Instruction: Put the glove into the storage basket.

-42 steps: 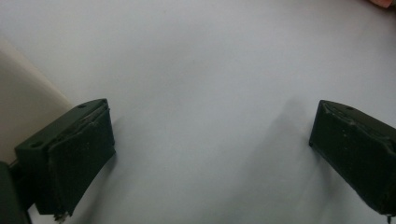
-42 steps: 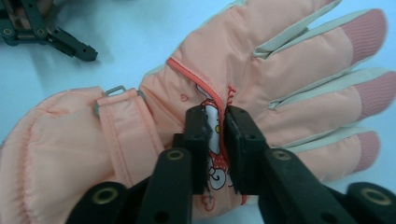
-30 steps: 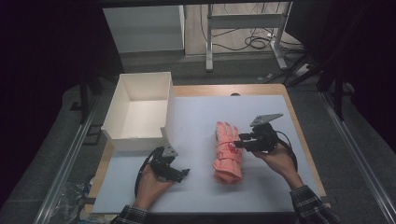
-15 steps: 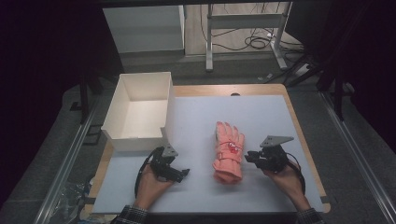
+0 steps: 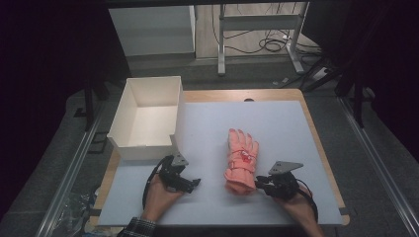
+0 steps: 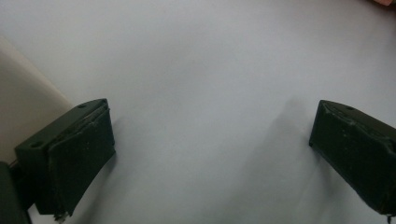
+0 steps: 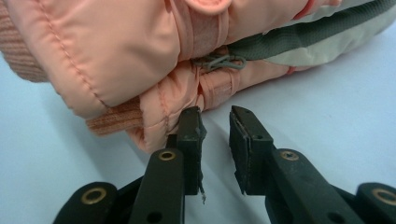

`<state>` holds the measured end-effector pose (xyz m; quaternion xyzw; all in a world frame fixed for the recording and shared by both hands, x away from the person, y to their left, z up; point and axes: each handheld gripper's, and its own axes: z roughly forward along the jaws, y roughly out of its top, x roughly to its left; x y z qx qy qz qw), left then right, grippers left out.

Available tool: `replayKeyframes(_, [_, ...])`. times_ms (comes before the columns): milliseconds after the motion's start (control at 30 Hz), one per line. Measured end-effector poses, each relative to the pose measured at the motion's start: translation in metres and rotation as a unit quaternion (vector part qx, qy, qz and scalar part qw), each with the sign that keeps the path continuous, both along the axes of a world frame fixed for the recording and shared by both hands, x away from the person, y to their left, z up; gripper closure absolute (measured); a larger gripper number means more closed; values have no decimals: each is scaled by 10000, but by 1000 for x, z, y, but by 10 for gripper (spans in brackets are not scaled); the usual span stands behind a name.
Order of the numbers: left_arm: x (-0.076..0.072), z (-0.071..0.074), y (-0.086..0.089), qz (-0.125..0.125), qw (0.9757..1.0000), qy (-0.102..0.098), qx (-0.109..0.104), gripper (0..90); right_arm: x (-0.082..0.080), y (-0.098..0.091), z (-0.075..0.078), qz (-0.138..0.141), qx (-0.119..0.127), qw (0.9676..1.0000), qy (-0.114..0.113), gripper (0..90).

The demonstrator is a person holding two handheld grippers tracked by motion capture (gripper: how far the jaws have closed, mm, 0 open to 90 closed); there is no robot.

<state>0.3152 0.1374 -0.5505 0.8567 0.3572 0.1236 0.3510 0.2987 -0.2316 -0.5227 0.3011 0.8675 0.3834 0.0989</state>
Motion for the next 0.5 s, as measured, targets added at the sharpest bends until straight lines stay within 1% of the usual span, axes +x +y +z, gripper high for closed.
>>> replayKeyframes(167, [0, 0, 0, -1, 10000, -1, -4, 1, -1, 8, -5, 30, 21, 10000, 7, 720])
replayKeyframes(300, [0, 0, 0, -1, 10000, -1, 0, 1, -2, 20, -7, 118, -4, 9999, -49, 703])
replayKeyframes(467, [0, 0, 0, 0, 10000, -1, 0, 1, -1, 29, -7, 183, -40, 9998, -102, 696])
replayKeyframes(500, [0, 0, 0, -1, 10000, -2, -2, 1, -1, 34, -7, 214, -45, 9997, -123, 692])
